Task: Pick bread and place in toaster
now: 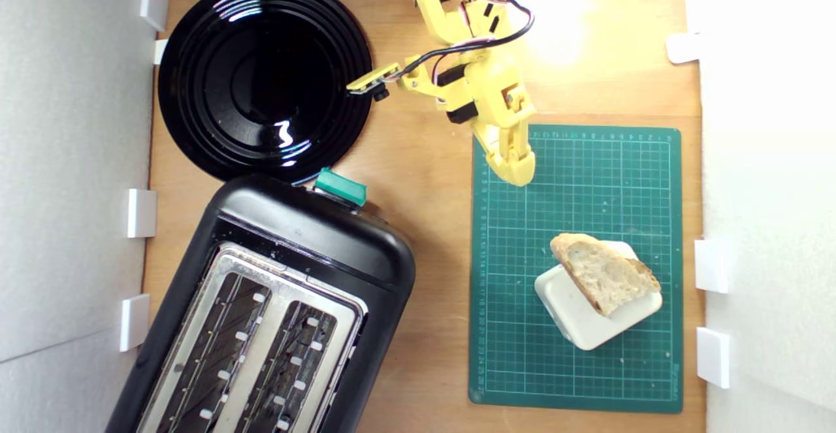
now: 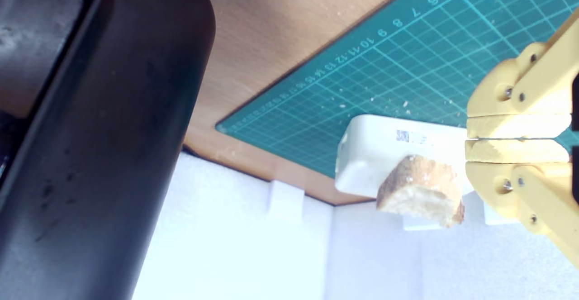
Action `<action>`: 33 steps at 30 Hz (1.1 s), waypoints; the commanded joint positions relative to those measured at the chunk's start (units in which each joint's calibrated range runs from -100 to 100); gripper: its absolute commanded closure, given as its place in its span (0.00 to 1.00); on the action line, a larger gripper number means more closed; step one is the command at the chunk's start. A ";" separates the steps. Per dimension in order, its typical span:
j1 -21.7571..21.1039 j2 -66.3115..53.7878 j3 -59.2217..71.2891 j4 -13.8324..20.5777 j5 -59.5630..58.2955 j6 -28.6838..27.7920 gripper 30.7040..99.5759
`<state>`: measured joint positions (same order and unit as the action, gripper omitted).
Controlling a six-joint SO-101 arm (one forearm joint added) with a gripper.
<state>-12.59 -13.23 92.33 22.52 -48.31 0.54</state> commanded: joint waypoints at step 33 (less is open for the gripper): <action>-8.04 22.96 -19.20 -7.02 -9.03 5.55 0.25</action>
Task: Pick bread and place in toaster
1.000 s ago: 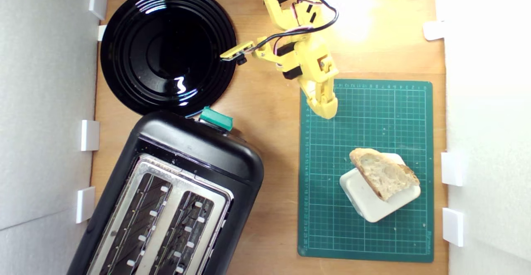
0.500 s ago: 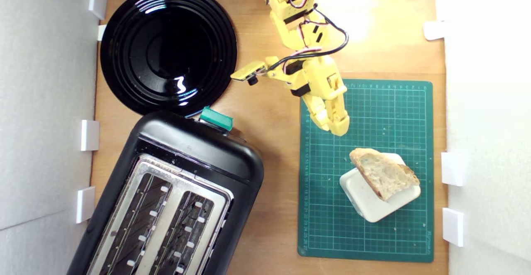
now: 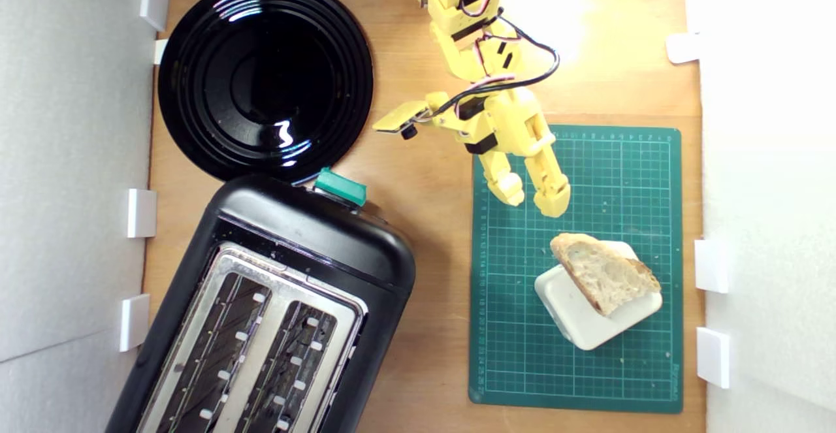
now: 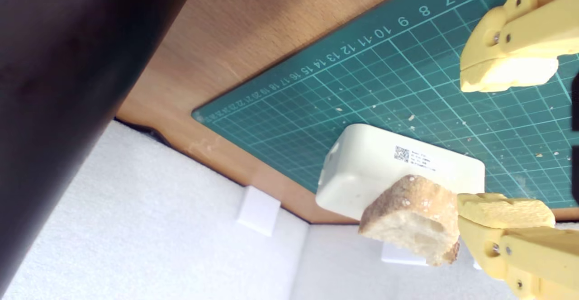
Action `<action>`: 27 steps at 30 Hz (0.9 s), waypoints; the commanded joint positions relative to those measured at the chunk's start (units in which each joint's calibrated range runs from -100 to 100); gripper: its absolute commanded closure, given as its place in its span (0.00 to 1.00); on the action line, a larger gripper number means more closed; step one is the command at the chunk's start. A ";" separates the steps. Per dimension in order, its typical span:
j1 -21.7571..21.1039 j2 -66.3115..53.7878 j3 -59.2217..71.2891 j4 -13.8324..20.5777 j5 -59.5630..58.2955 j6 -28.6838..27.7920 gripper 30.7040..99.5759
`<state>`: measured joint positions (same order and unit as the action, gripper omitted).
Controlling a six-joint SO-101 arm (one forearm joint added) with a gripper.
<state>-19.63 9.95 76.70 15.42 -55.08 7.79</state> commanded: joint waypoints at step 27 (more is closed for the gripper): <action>-3.01 8.18 -13.92 0.81 -6.95 -4.88 0.25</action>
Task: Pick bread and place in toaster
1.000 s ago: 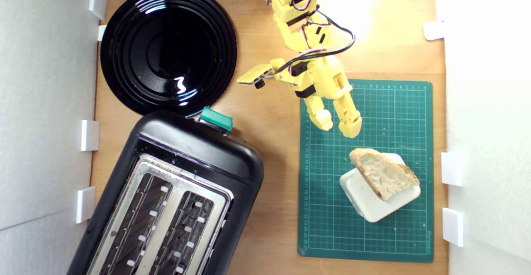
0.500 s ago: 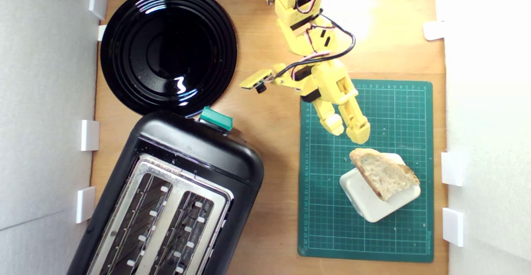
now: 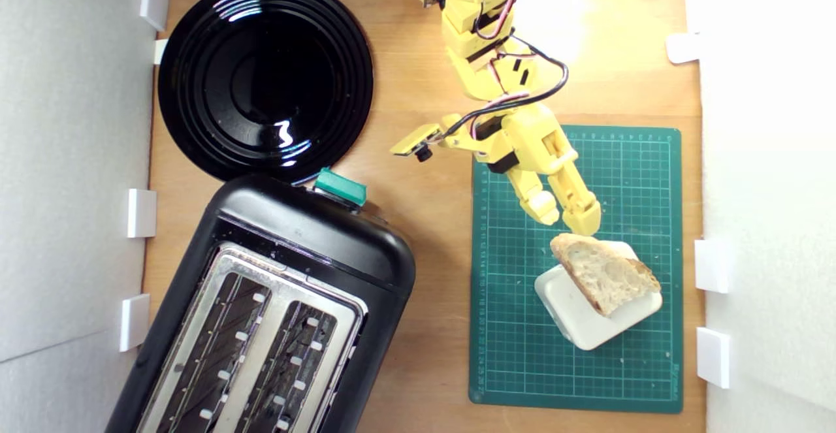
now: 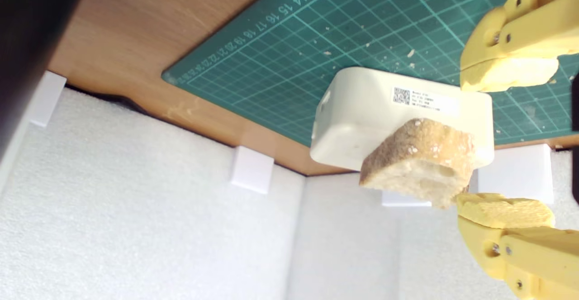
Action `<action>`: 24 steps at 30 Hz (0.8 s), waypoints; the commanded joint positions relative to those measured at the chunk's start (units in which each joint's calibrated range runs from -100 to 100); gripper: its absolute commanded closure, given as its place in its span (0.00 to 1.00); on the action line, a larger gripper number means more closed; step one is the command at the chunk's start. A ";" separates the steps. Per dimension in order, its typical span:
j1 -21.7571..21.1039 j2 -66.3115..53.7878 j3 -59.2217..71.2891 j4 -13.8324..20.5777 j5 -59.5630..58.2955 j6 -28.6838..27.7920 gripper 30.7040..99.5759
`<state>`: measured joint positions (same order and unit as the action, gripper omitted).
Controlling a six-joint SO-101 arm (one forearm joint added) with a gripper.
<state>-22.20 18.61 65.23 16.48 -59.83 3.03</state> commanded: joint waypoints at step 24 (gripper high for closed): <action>-1.33 3.27 -7.63 -0.53 -2.11 0.19 0.24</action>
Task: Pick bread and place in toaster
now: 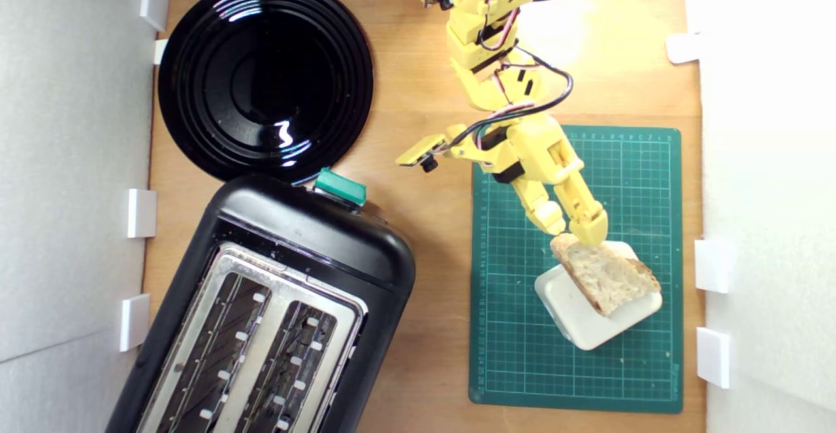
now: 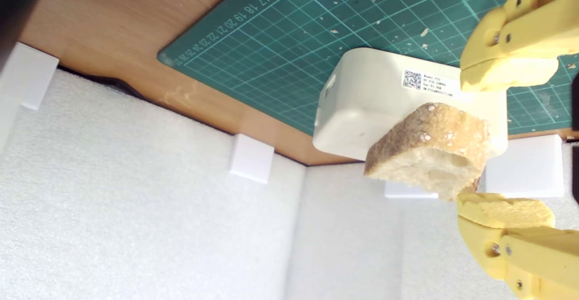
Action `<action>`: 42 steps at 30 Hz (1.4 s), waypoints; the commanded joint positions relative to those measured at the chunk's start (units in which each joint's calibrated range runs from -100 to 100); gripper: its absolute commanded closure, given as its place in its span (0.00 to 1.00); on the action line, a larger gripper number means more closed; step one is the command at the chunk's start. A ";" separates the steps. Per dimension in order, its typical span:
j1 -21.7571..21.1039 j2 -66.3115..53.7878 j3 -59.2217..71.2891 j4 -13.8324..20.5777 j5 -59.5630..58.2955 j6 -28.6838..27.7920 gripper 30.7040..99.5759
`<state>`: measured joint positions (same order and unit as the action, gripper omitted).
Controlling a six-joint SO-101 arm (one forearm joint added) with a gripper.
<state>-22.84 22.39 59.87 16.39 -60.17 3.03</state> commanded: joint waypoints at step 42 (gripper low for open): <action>-2.22 6.65 -12.16 -1.07 -1.61 2.39 0.25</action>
<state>-24.85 29.95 49.98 15.77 -60.17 5.25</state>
